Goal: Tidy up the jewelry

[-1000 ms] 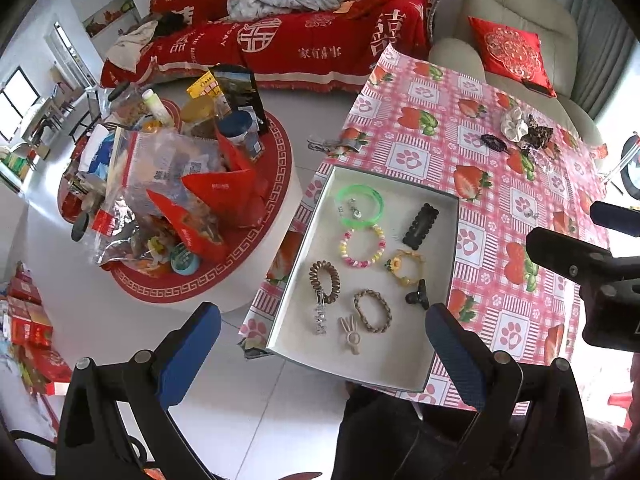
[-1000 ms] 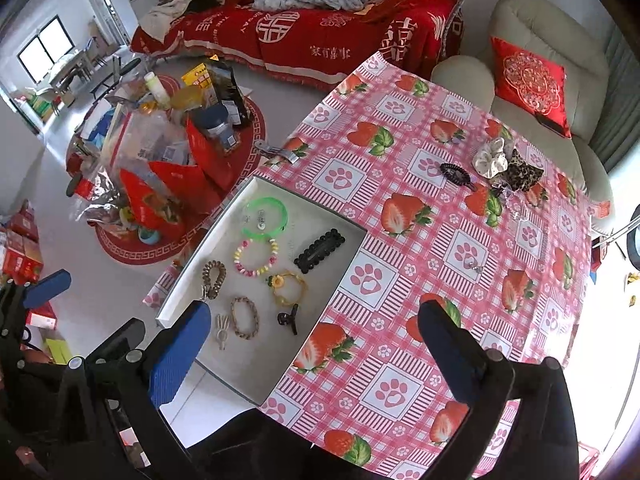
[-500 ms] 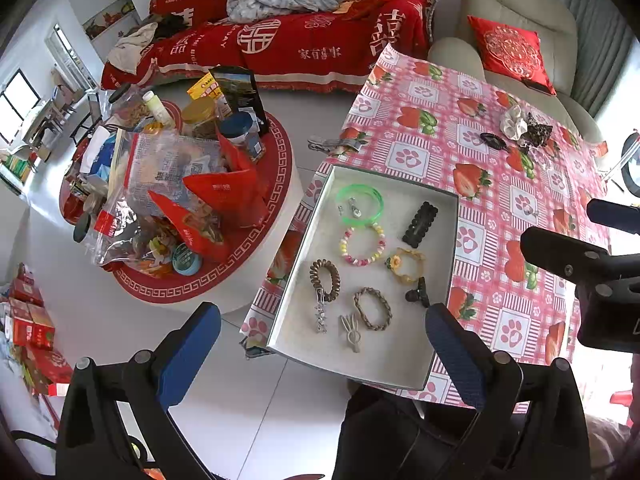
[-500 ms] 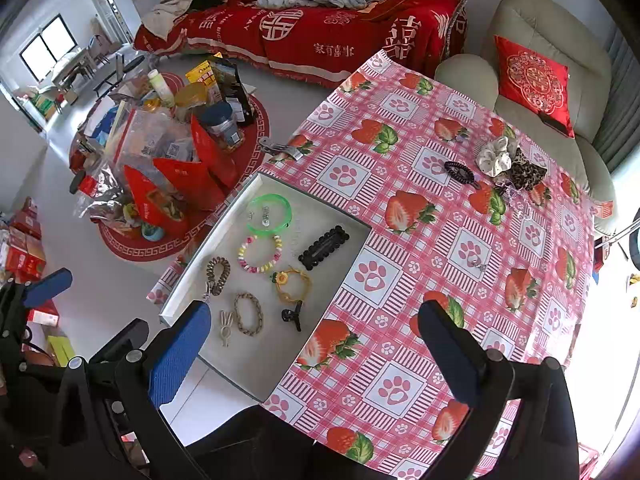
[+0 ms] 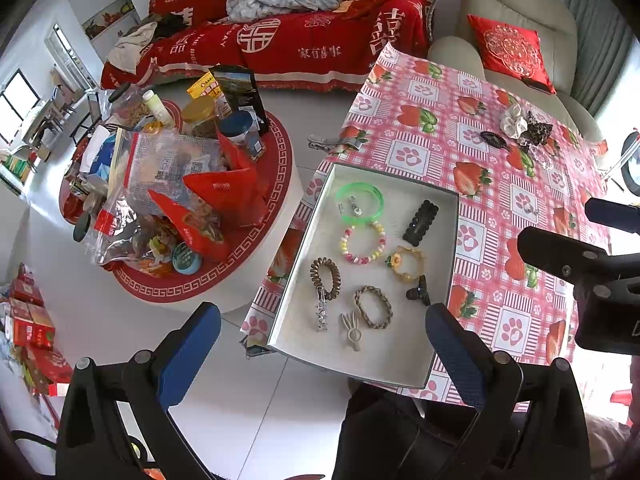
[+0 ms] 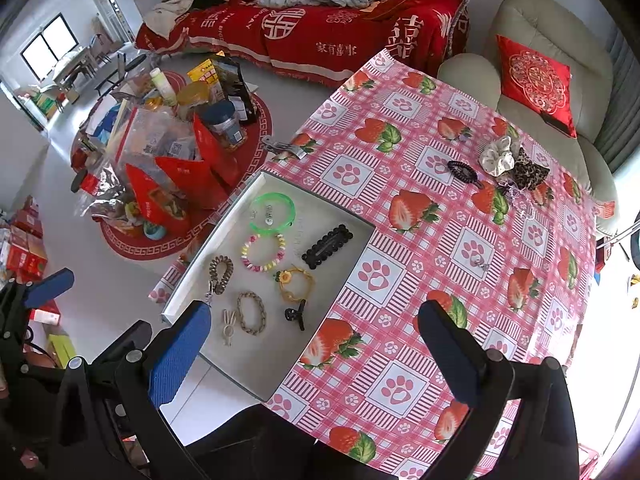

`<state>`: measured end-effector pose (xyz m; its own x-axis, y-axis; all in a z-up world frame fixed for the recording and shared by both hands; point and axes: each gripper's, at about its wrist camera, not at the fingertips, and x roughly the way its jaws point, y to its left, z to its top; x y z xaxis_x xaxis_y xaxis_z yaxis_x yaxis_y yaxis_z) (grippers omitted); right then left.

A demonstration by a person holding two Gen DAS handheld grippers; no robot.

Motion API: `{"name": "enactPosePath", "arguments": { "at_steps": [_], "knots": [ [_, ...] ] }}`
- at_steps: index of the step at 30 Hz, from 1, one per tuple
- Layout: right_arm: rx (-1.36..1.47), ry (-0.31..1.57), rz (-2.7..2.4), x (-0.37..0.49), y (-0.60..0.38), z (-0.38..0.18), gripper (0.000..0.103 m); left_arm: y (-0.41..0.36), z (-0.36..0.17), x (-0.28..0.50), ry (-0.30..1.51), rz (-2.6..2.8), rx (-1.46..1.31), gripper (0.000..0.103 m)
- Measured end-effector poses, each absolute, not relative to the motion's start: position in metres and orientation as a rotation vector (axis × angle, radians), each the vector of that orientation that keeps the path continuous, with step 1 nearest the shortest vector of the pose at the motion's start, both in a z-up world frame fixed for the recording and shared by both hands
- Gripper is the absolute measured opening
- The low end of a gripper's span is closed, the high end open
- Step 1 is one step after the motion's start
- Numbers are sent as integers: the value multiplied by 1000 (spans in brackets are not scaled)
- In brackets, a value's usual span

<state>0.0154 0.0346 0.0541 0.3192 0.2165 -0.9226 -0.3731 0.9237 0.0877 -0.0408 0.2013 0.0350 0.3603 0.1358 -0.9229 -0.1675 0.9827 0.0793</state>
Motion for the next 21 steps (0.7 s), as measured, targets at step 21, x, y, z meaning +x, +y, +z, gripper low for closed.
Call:
{"name": "enactPosePath", "arguments": {
  "at_steps": [21],
  "knots": [
    [-148, 1187, 392, 14, 36, 55, 103, 201, 36, -42, 1186, 195, -30, 103]
  ]
}}
